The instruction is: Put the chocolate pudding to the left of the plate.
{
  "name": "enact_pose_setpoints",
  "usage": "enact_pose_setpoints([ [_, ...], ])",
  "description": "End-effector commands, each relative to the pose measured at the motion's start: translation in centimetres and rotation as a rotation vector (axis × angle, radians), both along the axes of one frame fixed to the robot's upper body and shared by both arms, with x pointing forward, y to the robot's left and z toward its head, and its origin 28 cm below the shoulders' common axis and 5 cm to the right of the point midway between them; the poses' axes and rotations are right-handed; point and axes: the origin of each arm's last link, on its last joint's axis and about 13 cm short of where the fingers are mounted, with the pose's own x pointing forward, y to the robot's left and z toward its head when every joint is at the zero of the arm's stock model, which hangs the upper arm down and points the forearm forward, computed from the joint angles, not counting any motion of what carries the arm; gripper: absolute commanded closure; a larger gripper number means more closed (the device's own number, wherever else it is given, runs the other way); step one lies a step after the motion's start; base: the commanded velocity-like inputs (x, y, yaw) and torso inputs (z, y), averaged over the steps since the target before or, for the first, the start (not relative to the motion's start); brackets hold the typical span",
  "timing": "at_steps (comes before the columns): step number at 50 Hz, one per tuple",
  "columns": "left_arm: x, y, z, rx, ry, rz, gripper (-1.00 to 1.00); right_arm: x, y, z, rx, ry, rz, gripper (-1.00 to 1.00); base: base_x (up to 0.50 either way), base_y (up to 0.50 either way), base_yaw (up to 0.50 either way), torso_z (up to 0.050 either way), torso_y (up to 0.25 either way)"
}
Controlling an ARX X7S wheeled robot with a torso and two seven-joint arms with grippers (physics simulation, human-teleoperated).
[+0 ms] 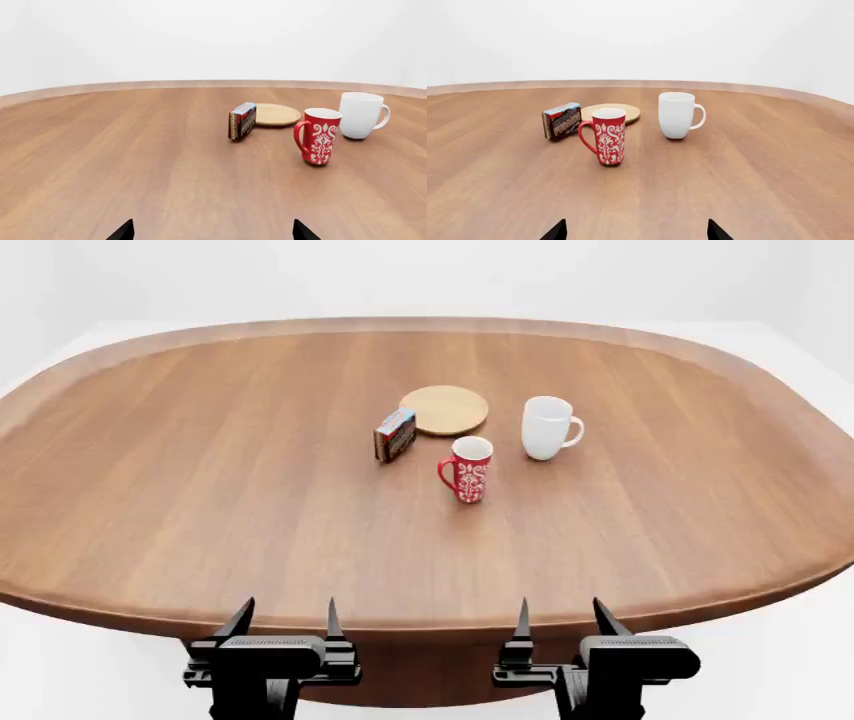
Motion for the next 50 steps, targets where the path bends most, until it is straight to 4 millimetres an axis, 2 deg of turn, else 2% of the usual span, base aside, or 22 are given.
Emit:
enact_pose_setpoints([
  [1, -0.02, 0.01, 0.01, -0.001, -0.001, 0.000, -1.00, -0.03, 0.03, 0.01, 0.001, -0.001, -0.001, -1.00, 0.00, 0.00, 0.00, 0.000, 0.000],
  [12, 0.00, 0.07, 0.01, -0.008, -0.001, 0.002, -1.00, 0.11, 0.01, 0.08, 0.010, 0.012, -0.013, -1.00, 0.00, 0.03, 0.00, 0.000, 0.000],
  [50, 0.03, 0.08, -0.03, -0.014, 0.003, -0.019, -1.00, 0.19, 0.02, 0.11, 0.006, 0.020, -0.015, -1.00, 0.00, 0.50, 0.00, 0.000, 0.000],
])
